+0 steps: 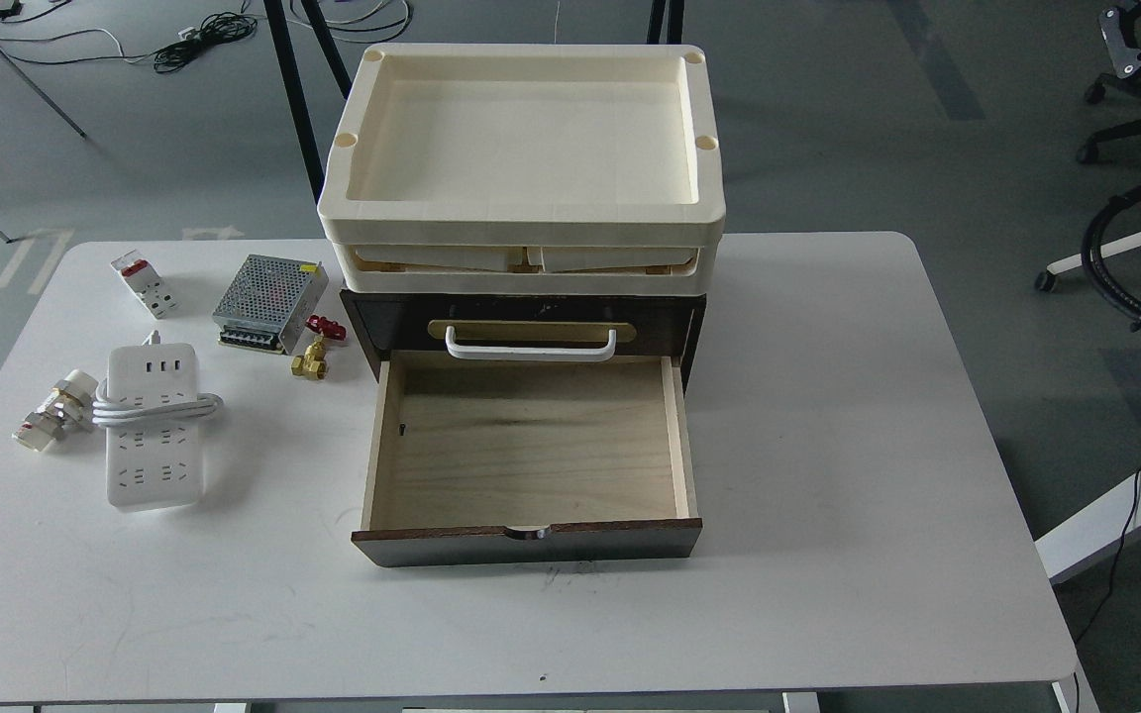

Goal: Put charging cable into cabinet

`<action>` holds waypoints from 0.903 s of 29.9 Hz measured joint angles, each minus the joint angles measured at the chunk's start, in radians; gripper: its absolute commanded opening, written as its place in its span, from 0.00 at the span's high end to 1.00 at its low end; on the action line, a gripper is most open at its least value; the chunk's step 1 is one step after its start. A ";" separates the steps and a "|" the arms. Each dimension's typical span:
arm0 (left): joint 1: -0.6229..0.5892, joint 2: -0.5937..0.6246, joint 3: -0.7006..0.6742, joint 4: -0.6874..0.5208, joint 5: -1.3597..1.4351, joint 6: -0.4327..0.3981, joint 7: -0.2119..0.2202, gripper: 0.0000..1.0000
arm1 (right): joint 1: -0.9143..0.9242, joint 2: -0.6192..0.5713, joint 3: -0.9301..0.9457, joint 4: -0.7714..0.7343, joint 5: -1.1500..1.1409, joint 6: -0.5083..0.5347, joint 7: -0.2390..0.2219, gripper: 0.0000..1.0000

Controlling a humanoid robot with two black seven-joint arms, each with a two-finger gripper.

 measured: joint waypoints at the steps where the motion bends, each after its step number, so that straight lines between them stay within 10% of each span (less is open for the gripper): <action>1: 0.003 0.035 0.038 -0.049 0.095 0.000 0.000 0.00 | -0.004 0.000 0.000 0.001 0.000 0.000 0.000 0.01; 15: 0.012 0.093 0.662 -0.040 1.149 0.491 0.001 0.01 | -0.037 -0.018 0.000 0.000 0.000 0.000 0.000 0.00; 27: 0.032 -0.287 0.746 0.409 1.343 0.521 0.001 0.07 | -0.051 -0.019 0.000 -0.002 0.000 -0.001 0.000 0.00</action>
